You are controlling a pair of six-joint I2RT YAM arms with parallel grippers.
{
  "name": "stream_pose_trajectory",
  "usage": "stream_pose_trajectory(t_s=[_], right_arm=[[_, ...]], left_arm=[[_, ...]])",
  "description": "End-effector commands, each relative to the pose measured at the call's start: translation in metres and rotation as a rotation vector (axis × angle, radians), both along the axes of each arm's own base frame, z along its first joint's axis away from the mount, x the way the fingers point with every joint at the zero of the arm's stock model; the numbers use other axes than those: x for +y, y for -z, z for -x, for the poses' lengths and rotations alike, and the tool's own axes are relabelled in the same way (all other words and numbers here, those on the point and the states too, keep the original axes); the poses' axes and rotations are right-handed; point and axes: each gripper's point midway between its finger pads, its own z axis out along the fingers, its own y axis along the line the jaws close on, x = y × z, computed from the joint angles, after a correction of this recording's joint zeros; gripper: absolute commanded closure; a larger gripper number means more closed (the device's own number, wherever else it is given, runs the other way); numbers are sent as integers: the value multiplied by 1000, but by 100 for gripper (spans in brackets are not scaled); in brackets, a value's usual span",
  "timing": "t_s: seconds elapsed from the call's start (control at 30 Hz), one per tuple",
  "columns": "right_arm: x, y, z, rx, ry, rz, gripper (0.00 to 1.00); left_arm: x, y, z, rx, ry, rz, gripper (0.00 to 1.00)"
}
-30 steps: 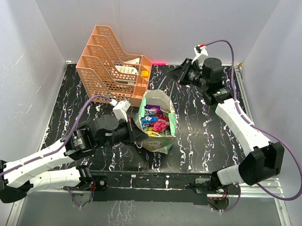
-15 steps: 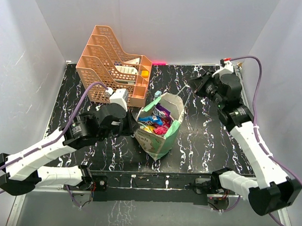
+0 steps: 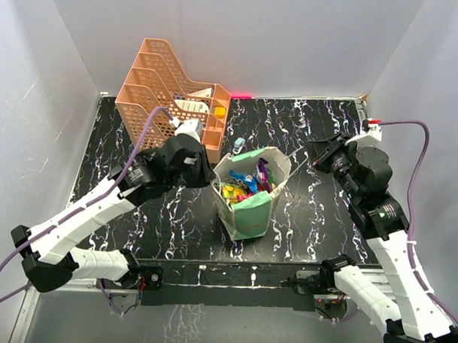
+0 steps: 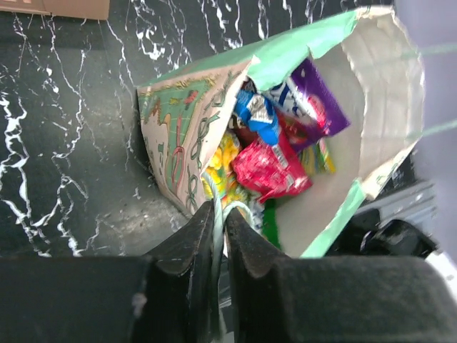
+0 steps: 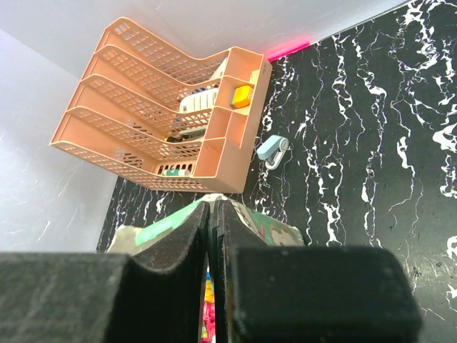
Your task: Take the snacks out of the paper bag
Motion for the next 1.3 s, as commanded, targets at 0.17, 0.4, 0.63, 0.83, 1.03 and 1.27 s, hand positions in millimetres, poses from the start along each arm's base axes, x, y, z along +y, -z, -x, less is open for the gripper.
stream_pose_trajectory(t_s=[0.17, 0.4, 0.63, 0.83, 1.03, 1.27], right_arm=[[-9, -41, 2, -127, 46, -62, 93], [-4, -42, 0, -131, 19, -60, 93], [1, -40, 0, -135, -6, -59, 93], [2, -41, 1, -138, -14, -56, 93], [3, -40, 1, -139, -19, -52, 93], [5, -39, 0, -139, -31, -53, 93]], left_arm=[[10, -51, -4, -55, 1, 214, 53], [21, -38, 19, -21, -15, 347, 9], [27, -38, 25, -69, -45, 501, 2], [31, -9, 16, -35, -137, 504, 2], [27, -9, 1, -173, -86, 455, 2], [21, -23, -12, -234, -131, 588, 1]])
